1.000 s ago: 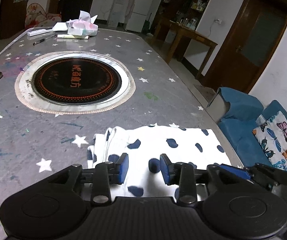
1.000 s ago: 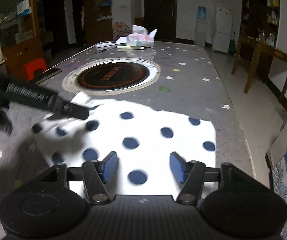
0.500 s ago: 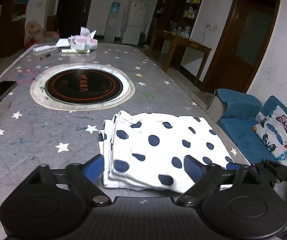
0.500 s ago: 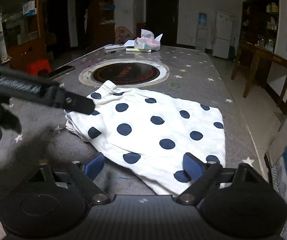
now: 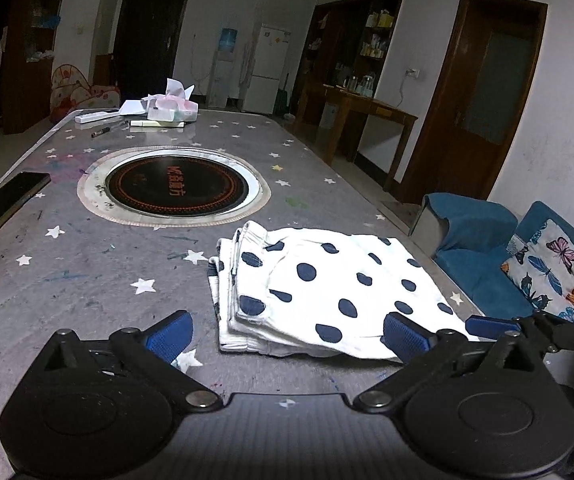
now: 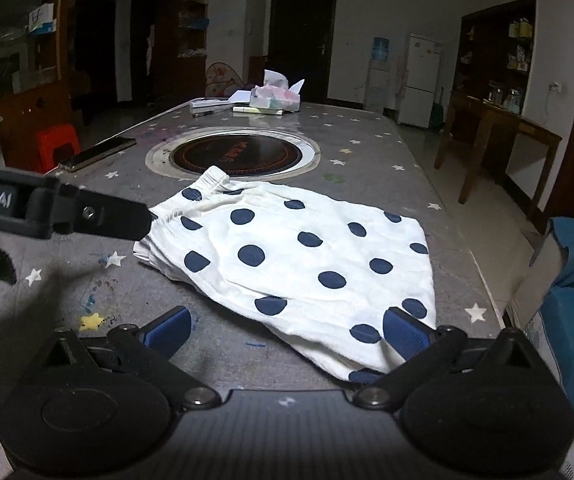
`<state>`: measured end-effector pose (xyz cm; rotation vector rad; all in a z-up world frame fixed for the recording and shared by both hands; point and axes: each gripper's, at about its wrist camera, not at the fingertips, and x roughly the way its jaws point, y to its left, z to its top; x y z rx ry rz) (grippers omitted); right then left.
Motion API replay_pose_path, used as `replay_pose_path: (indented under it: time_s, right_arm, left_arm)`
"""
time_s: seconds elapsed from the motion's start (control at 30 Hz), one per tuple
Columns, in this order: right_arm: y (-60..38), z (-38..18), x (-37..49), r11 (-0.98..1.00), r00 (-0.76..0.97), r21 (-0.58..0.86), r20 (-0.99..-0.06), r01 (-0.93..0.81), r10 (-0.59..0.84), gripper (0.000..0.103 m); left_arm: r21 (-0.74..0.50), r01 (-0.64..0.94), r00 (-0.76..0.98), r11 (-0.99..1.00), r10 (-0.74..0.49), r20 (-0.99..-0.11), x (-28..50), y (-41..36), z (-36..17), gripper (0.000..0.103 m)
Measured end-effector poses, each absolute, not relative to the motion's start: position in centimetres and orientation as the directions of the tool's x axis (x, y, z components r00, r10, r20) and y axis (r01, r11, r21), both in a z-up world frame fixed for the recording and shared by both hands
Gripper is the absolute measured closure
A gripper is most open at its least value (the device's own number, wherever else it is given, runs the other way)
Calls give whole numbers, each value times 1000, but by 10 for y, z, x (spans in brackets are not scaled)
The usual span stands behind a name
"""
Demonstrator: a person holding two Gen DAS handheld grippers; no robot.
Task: Fold clothes
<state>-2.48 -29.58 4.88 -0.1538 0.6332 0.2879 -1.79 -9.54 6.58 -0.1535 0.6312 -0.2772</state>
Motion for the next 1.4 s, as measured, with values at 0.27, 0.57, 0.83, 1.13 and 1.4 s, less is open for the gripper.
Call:
replay_pose_path:
  time_s: [0.27,0.57,0.83,1.13,1.4]
  right_arm:
    - [-297,51,-31,959,785,-43,-585,-282,204,0]
    - [-328,49,-24,976,784,52,-587,-212,202,0]
    - [-346,34,-4,963,732,130,-629,-236,264,0]
    - [-350,32,2,956,708,129,-648,-263,282,0]
    - [-341,45,20,943,727,149,-605,-297,325,0]
  left_arm:
    - [-203,193,770,960,-276,-575,-24,-95,63,0]
    - [-156,135,764,979,-203,-612,-13,-92,57,0]
    - [-125,57,757,990,-124,-641,19,-91,53,0]
    - [-88,10,725,996,-67,-686,46,-84,40,0]
    - [-88,23,728,996,-77,-681,66,-92,44,0]
